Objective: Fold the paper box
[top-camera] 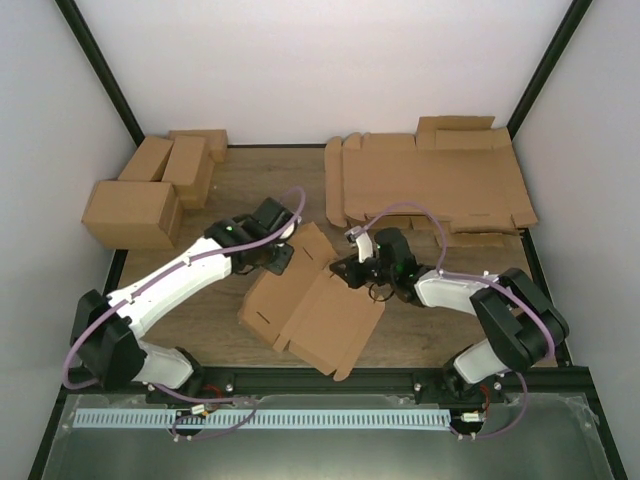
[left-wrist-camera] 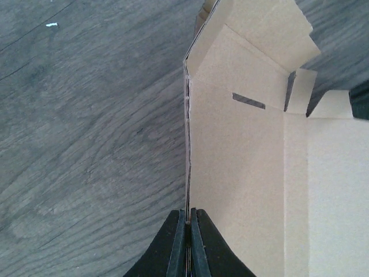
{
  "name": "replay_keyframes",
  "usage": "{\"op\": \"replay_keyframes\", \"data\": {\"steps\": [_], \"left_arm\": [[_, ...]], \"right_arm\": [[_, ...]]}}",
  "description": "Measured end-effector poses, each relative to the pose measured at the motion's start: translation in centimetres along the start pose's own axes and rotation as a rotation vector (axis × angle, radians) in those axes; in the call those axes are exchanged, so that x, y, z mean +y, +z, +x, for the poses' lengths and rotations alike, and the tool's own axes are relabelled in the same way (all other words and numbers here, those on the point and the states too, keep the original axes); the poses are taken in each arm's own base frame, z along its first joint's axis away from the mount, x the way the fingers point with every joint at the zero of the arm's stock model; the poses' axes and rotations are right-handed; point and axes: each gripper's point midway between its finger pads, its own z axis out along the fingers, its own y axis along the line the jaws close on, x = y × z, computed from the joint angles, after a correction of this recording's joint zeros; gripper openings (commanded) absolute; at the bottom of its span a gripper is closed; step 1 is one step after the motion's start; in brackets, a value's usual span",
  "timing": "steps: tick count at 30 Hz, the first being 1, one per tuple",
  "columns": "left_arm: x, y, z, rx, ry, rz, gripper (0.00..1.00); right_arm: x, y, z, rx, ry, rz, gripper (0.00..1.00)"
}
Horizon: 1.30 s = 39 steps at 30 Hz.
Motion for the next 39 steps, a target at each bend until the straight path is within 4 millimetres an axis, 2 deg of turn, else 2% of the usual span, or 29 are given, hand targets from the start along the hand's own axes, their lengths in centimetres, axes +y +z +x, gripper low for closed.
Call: {"op": "replay_keyframes", "data": {"steps": [2, 7, 9, 13, 16, 19, 20, 25, 29, 36, 39], "left_arm": [[-0.4, 0.1, 0.2, 0.016, 0.032, -0.026, 0.04], [-1.1, -0.8, -0.7, -0.003, 0.091, -0.083, 0.04], [-1.3, -1.3, -1.2, -0.018, 0.115, -0.106, 0.04], [-1.6, -1.7, -1.8, -0.035, 0.165, -0.139, 0.04], [-1.6, -2.0, -1.9, -0.039, 0.190, -0.158, 0.04], [-1.4, -2.3, -2.2, -0.045, 0.199, -0.175, 0.04], [-1.4, -2.4, -2.3, -0.047, 0.199, -0.178, 0.04], [-1.4, -2.4, -2.4, -0.050, 0.202, -0.181, 0.04], [-1.3, -2.5, -2.4, -0.050, 0.203, -0.182, 0.04], [-1.1, -2.5, -2.4, -0.051, 0.205, -0.195, 0.04], [-1.0, -2.5, -2.3, -0.046, 0.206, -0.203, 0.04]], "right_arm": [[-0.5, 0.0, -0.3, -0.005, 0.002, 0.034, 0.10], [-1.6, -0.1, -1.7, -0.028, 0.004, 0.102, 0.35], [-2.0, -0.3, -1.8, -0.030, 0.005, 0.123, 0.41], [-2.6, -0.4, -1.7, -0.019, -0.008, 0.155, 0.43], [-2.7, -0.3, -3.1, -0.032, -0.041, 0.177, 0.45], [-2.9, 0.0, -4.9, -0.052, -0.061, 0.188, 0.63], [-3.0, 0.1, -5.1, -0.054, -0.065, 0.189, 0.65], [-4.2, 0.8, -3.8, -0.004, -0.017, 0.144, 0.70], [-4.3, 1.5, -2.3, 0.045, 0.039, 0.063, 0.68], [-1.9, 1.6, -1.4, 0.064, 0.074, -0.106, 0.35], [-1.4, 1.4, -0.3, 0.079, 0.097, -0.147, 0.28]]}}
